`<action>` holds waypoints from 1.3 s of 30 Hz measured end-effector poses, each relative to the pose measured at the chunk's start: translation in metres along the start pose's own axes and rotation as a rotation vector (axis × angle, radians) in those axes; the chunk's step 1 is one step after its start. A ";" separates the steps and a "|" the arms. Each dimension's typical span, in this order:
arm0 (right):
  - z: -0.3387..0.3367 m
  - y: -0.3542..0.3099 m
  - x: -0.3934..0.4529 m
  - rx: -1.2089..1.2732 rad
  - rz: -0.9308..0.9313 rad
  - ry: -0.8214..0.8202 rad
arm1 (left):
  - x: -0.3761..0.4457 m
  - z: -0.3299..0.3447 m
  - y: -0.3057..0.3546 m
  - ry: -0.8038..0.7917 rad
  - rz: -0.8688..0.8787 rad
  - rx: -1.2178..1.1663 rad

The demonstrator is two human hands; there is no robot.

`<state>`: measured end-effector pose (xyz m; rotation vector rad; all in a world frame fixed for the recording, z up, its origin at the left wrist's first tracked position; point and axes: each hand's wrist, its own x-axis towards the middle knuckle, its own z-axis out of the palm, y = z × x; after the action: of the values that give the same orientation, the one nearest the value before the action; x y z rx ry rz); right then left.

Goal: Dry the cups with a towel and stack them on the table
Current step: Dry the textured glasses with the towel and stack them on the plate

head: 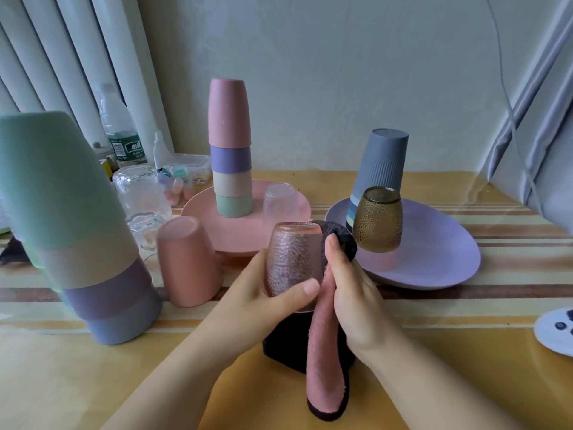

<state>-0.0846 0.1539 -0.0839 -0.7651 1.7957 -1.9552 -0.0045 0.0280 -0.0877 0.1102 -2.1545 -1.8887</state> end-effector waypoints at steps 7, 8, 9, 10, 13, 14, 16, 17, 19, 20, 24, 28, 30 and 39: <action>0.002 -0.005 -0.001 -0.173 -0.001 -0.088 | 0.002 -0.004 0.005 0.134 0.048 -0.256; 0.000 -0.008 -0.001 -0.237 -0.014 -0.057 | 0.002 -0.004 0.005 0.179 0.064 -0.223; -0.004 -0.007 0.001 -0.327 -0.049 -0.018 | 0.001 -0.004 0.005 0.218 0.079 -0.181; -0.008 -0.007 0.004 -0.413 -0.105 0.022 | 0.001 -0.003 0.005 0.257 0.086 -0.139; -0.025 -0.010 0.011 -0.582 -0.197 0.057 | 0.004 -0.001 0.005 0.390 0.034 -0.069; -0.031 -0.012 0.012 -0.635 -0.206 0.041 | 0.005 0.001 0.007 0.423 0.015 -0.055; -0.045 -0.016 0.015 -0.726 -0.199 -0.005 | 0.009 0.003 0.010 0.453 -0.025 -0.013; -0.051 -0.016 0.016 -0.755 -0.195 -0.036 | 0.010 0.004 0.012 0.464 -0.049 0.006; -0.059 -0.016 0.016 -0.774 -0.186 -0.109 | 0.015 0.003 0.019 0.459 -0.090 0.016; -0.063 -0.016 0.016 -0.774 -0.177 -0.133 | 0.018 0.002 0.025 0.450 -0.105 0.049; -0.079 -0.020 0.016 -0.718 -0.110 -0.169 | 0.051 0.009 0.054 0.400 -0.042 0.262; -0.102 -0.023 0.018 -0.539 -0.064 -0.176 | 0.097 0.031 0.074 0.275 0.012 0.165; -0.109 -0.023 0.018 -0.471 -0.054 -0.195 | 0.117 0.044 0.076 0.208 0.027 0.079; -0.120 -0.013 0.024 -0.405 -0.005 -0.221 | 0.151 0.073 0.047 0.030 0.019 0.260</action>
<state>-0.1764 0.2351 -0.0717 -1.0651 2.0712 -1.4535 -0.1623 0.0696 -0.0261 0.1674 -2.3609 -1.5776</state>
